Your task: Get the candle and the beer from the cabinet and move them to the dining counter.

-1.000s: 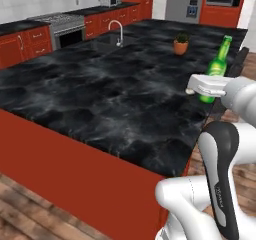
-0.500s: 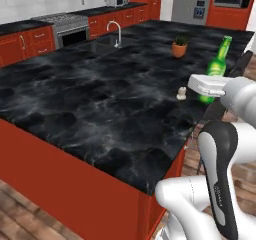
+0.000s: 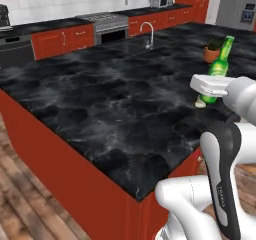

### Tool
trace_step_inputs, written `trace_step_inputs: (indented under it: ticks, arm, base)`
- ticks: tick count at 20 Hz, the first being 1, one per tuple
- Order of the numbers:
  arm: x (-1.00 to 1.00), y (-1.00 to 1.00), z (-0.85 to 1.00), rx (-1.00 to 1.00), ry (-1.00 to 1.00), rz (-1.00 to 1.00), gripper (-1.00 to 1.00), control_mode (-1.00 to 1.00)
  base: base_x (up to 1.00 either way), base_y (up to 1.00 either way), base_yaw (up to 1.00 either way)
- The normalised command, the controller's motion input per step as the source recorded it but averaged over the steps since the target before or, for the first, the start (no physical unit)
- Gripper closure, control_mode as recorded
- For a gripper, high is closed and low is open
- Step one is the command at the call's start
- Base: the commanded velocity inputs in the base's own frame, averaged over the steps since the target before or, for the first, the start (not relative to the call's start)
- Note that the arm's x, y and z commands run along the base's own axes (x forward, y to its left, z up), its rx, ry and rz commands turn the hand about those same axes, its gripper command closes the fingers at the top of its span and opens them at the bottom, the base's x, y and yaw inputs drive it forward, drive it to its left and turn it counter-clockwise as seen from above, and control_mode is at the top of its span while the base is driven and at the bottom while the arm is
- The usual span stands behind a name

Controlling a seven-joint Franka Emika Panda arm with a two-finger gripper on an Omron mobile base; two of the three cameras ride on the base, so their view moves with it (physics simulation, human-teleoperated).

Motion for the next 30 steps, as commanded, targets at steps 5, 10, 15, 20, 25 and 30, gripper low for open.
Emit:
trace_step_inputs:
  ticks: [5, 10, 15, 20, 25, 30]
  arm:
    - [0.00, 0.00, 0.00, 0.00, 0.00, 0.00, 1.00, 1.00]
    - [0.00, 0.00, 0.00, 0.00, 0.00, 0.00, 1.00, 1.00]
    - [0.00, 0.00, 0.00, 0.00, 0.00, 0.00, 1.00, 1.00]
    - [0.00, 0.00, 0.00, 0.00, 0.00, 0.00, 1.00, 1.00]
    - [0.00, 0.00, 0.00, 0.00, 0.00, 0.00, 1.00, 1.00]
    - [0.02, -0.03, -0.07, 0.00, 0.00, 0.02, 1.00, -1.00]
  base:
    - [0.32, -0.73, 0.34]
    - [-0.07, -0.99, 0.22]
    - [-0.12, -1.00, 0.08]
    - [0.11, -0.85, 0.12]
    - [0.38, -0.76, 0.22]
    - [0.16, -0.40, 0.15]
